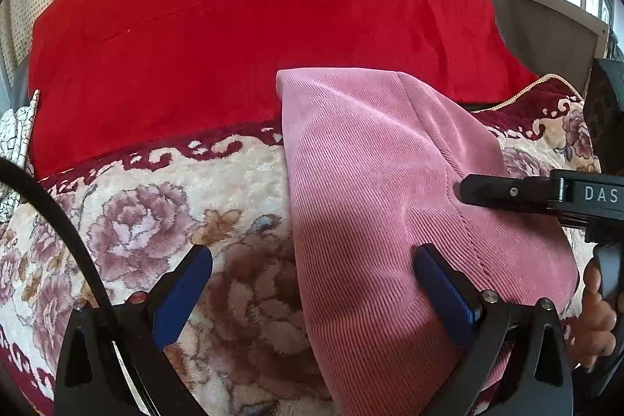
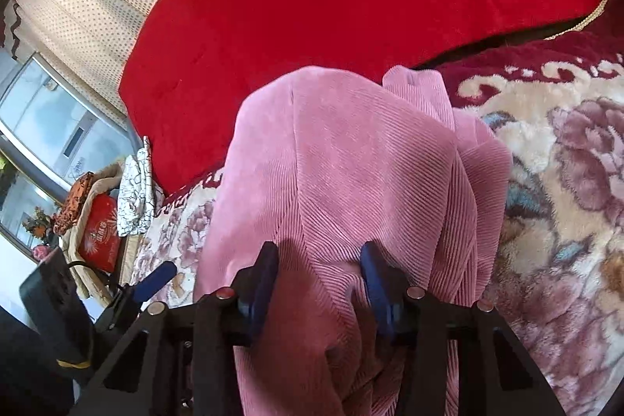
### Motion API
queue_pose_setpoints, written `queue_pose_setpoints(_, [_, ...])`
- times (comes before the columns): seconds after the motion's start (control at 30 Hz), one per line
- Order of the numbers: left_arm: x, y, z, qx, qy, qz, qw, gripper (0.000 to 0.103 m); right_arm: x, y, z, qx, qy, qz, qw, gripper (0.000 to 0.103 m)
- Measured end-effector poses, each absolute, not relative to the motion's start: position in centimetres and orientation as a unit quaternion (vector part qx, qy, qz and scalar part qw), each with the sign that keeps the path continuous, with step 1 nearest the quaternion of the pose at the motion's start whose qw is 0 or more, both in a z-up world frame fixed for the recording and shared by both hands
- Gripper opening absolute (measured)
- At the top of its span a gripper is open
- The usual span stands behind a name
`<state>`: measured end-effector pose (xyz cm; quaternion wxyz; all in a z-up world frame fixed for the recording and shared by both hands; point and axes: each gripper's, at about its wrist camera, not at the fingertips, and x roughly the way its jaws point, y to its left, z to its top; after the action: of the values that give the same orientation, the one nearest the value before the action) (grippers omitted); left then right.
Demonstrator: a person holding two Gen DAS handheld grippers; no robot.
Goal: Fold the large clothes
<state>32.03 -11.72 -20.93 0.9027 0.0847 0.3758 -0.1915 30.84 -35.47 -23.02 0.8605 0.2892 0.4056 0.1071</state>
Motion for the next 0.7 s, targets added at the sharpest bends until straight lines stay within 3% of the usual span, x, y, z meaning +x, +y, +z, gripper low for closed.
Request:
queue_pose_setpoints(0.47, [30.5,-11.2,-18.9,0.076,0.295,-0.181,0.935,0.103,28.1,-32.4,-17.7,0.076,0.349,-0.037,0.933,0.055])
queue_pose_setpoints(0.7, [30.8,-11.2,-18.9,0.071,0.295,-0.175,0.937,0.103,27.8,-32.1,-16.9,0.009,0.331,-0.097,0.939,0.055])
